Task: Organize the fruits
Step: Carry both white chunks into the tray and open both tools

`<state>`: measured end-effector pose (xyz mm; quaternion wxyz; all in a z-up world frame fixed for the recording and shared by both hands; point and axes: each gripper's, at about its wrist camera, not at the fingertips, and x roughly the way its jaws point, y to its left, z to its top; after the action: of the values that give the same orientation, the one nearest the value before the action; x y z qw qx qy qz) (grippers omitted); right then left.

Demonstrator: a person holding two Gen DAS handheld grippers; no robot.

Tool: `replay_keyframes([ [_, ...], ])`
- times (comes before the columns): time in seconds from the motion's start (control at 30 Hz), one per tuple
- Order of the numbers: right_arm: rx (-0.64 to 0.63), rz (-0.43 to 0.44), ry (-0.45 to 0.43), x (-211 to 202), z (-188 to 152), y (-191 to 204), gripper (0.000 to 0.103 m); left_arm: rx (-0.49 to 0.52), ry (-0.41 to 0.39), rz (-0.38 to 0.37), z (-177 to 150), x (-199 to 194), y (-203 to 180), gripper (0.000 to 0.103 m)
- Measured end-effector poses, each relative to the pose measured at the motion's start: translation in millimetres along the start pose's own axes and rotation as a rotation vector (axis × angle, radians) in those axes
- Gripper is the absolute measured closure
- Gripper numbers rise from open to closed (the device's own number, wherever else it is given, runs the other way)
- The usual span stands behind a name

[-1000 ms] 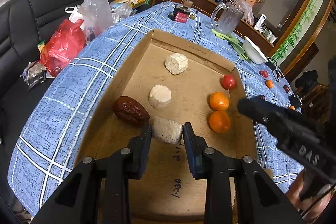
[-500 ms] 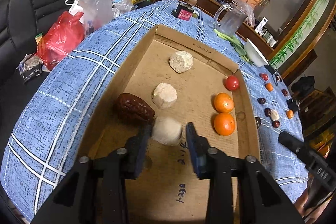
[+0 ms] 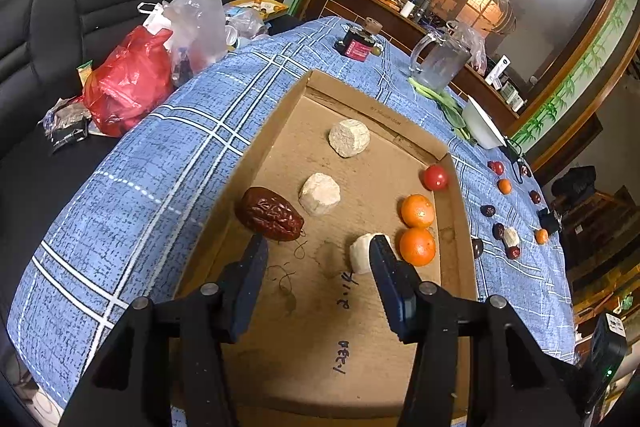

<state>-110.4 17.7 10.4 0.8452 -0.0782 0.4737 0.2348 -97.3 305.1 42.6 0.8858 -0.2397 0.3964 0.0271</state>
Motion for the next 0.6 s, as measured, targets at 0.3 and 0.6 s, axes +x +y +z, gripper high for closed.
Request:
replay_keyframes([
  [0.3,-0.011,0.067,-0.120,-28,48,16,0.077,-0.042,-0.032,-0.014,3,-12,12,0.051],
  [0.6,-0.183,0.104,-0.053,25,82,84,0.077,-0.063,-0.033,-0.020,3,-15,23,0.051],
])
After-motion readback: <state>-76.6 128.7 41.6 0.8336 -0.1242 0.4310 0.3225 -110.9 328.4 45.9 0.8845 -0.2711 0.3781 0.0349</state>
